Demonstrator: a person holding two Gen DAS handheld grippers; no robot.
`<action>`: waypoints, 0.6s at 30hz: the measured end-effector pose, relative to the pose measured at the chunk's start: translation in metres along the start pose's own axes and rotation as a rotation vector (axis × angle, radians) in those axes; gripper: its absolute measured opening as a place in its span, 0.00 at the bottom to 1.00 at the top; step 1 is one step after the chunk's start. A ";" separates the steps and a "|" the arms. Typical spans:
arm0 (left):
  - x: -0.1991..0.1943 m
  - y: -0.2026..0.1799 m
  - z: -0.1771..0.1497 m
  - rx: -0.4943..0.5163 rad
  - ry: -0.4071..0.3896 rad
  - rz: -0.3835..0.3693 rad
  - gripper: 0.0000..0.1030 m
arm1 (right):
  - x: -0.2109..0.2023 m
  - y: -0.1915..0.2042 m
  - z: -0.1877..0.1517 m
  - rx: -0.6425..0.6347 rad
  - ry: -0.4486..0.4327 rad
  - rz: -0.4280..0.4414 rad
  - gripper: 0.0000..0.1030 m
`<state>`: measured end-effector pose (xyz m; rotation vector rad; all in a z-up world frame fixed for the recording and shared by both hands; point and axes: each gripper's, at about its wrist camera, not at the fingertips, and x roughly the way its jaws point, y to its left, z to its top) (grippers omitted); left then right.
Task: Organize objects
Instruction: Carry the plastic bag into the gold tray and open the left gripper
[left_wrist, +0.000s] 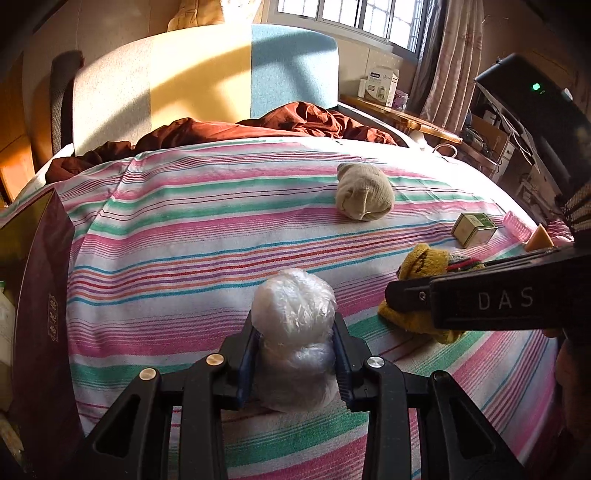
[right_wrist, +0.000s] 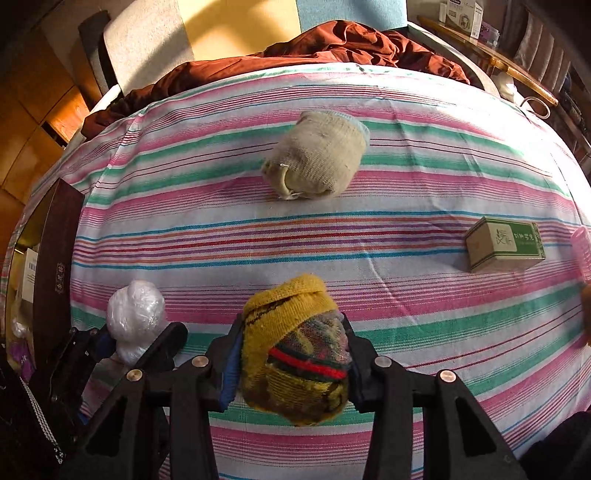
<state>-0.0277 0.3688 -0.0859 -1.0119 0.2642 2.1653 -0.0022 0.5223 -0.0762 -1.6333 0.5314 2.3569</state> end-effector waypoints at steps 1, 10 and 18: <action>-0.002 0.000 -0.002 0.002 0.000 0.002 0.35 | 0.000 0.003 0.000 -0.014 0.003 0.026 0.44; -0.034 -0.002 -0.030 0.043 -0.003 0.033 0.35 | 0.005 0.029 -0.008 -0.110 0.021 0.041 0.44; -0.072 0.008 -0.030 0.015 -0.041 0.012 0.35 | 0.006 0.036 -0.011 -0.166 0.005 -0.015 0.44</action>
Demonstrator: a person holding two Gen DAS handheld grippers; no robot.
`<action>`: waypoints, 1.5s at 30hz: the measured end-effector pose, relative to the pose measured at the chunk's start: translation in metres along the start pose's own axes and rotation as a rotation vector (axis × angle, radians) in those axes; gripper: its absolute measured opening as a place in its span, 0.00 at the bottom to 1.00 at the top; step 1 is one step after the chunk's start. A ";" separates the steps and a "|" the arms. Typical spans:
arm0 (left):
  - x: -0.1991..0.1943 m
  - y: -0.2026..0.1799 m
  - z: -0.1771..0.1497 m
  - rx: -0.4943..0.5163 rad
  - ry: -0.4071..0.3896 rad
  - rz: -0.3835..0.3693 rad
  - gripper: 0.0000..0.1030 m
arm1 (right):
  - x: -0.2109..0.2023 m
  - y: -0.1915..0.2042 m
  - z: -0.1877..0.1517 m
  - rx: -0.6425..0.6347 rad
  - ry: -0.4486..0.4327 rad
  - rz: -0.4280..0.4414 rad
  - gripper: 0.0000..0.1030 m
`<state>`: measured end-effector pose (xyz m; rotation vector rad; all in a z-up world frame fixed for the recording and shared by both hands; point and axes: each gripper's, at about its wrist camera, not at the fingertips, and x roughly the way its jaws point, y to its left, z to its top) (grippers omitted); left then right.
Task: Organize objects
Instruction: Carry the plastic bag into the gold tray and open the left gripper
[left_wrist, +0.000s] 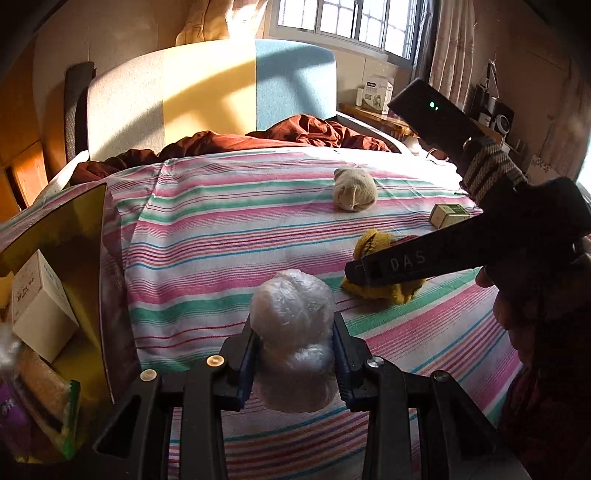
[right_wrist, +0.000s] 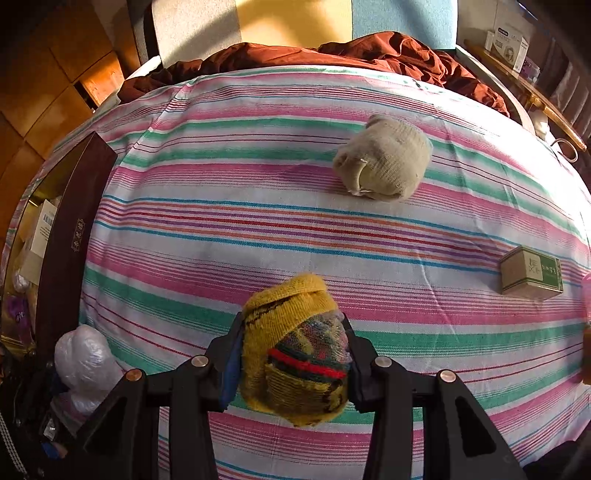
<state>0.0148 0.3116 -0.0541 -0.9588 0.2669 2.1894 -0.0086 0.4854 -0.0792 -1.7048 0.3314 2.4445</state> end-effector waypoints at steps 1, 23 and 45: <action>-0.005 0.001 0.001 -0.004 -0.008 -0.004 0.35 | 0.001 0.001 0.000 -0.004 -0.001 -0.004 0.44; -0.057 0.161 0.034 -0.423 -0.049 0.024 0.36 | 0.006 0.015 0.003 -0.049 -0.011 -0.052 0.44; -0.027 0.223 0.063 -0.528 -0.005 0.051 0.57 | 0.008 0.016 0.006 -0.057 -0.012 -0.060 0.46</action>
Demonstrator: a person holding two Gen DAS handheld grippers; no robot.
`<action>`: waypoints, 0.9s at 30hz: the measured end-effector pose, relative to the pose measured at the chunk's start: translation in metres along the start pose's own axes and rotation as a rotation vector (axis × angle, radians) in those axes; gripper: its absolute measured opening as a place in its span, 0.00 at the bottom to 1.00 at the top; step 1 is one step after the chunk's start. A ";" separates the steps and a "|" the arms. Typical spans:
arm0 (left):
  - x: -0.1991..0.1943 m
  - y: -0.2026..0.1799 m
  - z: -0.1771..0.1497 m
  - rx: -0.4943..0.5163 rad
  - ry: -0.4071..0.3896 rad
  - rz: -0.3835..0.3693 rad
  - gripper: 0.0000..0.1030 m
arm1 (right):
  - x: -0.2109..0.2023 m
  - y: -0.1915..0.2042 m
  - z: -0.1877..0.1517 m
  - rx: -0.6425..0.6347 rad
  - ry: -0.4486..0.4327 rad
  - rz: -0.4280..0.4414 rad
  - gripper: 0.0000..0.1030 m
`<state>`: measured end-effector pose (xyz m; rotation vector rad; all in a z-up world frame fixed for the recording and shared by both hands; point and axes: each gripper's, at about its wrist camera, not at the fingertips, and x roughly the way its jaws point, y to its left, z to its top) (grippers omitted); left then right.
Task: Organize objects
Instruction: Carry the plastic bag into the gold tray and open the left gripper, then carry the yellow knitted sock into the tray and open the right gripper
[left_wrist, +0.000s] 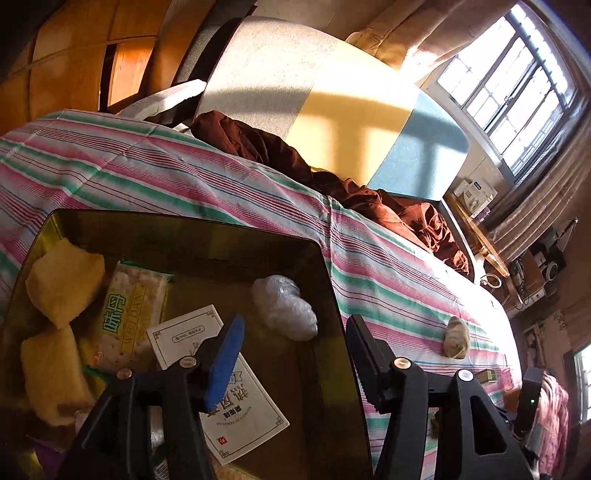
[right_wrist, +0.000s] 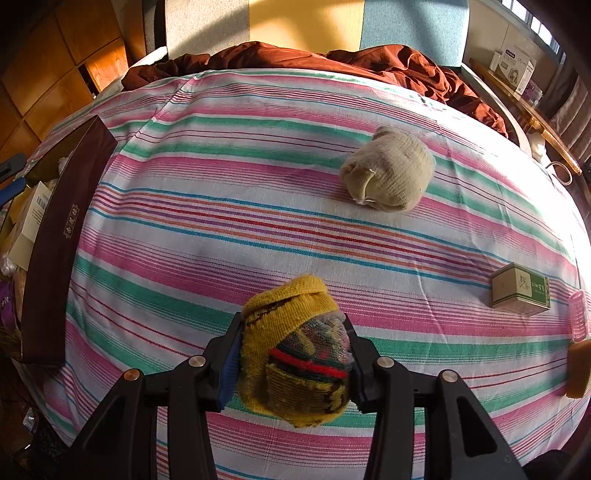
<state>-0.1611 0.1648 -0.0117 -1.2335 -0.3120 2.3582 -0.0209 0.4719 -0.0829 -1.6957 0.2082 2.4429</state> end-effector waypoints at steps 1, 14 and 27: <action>-0.005 -0.002 -0.005 0.023 -0.012 0.017 0.57 | 0.000 0.000 0.000 0.000 0.000 -0.001 0.46; -0.058 -0.012 -0.069 0.191 -0.113 0.136 0.57 | 0.001 0.003 -0.002 -0.016 -0.007 -0.019 0.46; -0.079 0.006 -0.097 0.217 -0.116 0.187 0.58 | -0.001 0.024 -0.007 -0.011 0.012 0.024 0.45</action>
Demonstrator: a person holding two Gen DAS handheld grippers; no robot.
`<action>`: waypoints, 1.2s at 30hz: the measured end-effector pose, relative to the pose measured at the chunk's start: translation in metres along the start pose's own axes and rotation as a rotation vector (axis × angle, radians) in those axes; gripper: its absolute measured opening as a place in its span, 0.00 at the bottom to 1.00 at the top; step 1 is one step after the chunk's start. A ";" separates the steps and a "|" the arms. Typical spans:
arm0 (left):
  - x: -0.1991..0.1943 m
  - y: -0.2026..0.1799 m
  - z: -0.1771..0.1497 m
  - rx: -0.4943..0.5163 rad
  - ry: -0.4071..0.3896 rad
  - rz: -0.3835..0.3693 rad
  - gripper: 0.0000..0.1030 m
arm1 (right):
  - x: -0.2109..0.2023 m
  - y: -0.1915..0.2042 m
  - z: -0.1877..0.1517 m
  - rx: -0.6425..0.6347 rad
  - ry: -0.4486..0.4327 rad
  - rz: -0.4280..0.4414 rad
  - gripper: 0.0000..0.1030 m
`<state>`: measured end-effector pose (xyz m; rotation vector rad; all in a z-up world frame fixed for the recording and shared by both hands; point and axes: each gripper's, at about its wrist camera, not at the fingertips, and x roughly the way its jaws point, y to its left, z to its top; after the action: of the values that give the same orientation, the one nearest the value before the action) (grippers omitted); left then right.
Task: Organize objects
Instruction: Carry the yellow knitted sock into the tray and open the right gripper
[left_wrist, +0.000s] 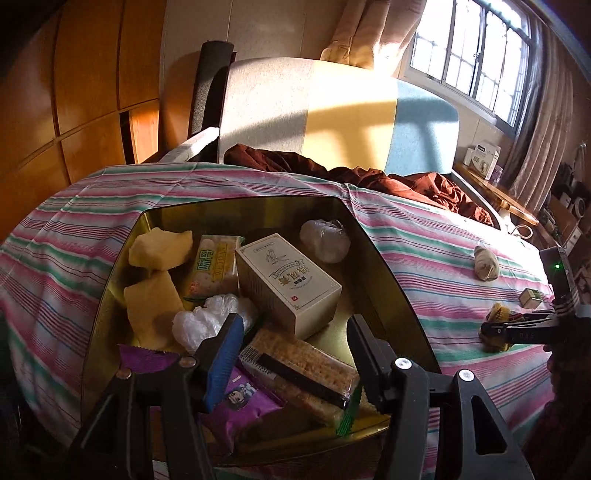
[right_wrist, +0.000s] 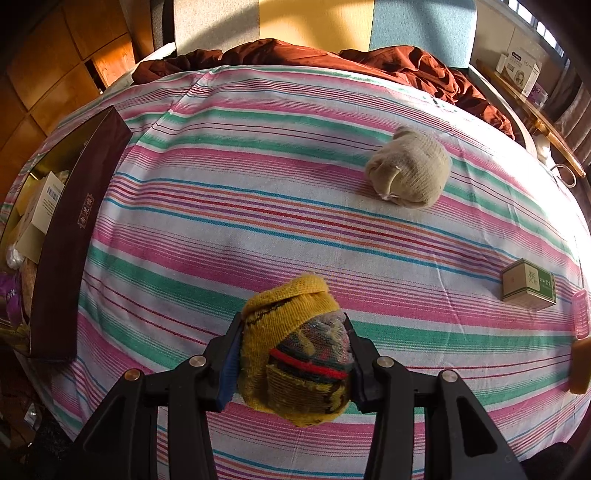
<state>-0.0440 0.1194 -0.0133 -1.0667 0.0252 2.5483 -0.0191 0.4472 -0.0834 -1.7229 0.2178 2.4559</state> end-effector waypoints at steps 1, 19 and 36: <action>0.000 0.002 -0.002 -0.005 0.003 0.000 0.58 | 0.000 0.004 -0.001 0.000 0.002 0.003 0.45; -0.016 0.052 -0.015 -0.102 -0.016 0.017 0.58 | -0.076 0.118 0.026 0.045 -0.257 0.280 0.45; -0.023 0.082 -0.026 -0.145 -0.008 0.054 0.58 | -0.030 0.201 0.028 -0.038 -0.180 0.260 0.54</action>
<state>-0.0393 0.0314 -0.0263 -1.1229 -0.1365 2.6369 -0.0727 0.2547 -0.0373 -1.5614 0.4002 2.7983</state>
